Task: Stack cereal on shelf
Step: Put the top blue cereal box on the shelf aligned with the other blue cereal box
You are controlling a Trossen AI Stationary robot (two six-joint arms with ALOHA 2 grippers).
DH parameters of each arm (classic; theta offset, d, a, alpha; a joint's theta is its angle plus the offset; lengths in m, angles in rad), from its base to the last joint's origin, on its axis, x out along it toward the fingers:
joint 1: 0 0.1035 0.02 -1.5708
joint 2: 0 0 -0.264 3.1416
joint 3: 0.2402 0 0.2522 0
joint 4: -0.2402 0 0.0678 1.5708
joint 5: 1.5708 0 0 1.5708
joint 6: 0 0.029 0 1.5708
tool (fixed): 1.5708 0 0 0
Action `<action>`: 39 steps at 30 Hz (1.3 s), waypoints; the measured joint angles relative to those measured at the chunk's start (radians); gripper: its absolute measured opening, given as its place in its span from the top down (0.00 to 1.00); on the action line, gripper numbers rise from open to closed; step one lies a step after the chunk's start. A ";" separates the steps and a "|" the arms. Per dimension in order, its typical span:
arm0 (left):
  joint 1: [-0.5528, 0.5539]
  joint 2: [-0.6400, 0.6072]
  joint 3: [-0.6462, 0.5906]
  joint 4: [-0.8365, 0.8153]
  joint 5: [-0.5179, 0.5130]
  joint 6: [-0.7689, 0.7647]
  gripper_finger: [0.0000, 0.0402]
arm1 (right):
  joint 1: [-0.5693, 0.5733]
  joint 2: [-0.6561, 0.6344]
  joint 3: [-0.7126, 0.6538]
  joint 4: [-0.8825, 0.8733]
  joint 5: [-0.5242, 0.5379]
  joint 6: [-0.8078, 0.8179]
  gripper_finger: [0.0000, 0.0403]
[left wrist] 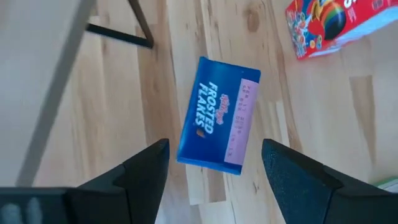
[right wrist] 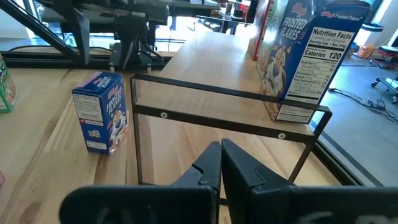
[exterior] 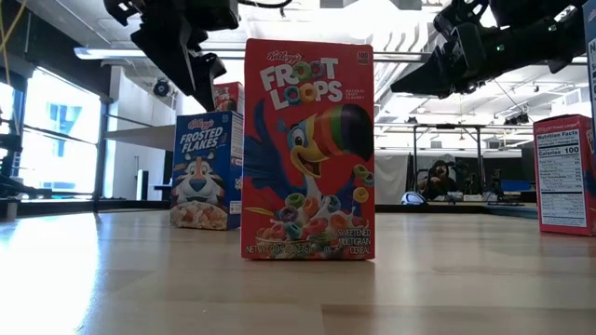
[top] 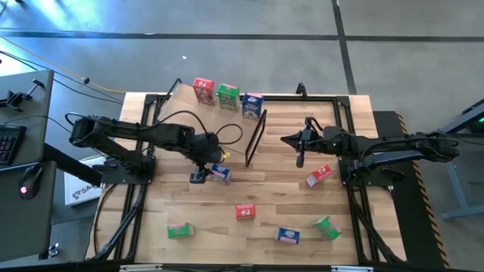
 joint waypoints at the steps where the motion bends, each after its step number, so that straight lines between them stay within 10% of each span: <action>1: -0.006 0.006 0.000 -0.003 0.000 0.004 0.38 | 0.000 0.000 0.000 0.000 0.000 0.000 1.00; 39: -0.058 0.056 -0.002 -0.024 -0.108 0.013 0.37 | 0.000 0.000 0.000 -0.002 0.000 0.000 1.00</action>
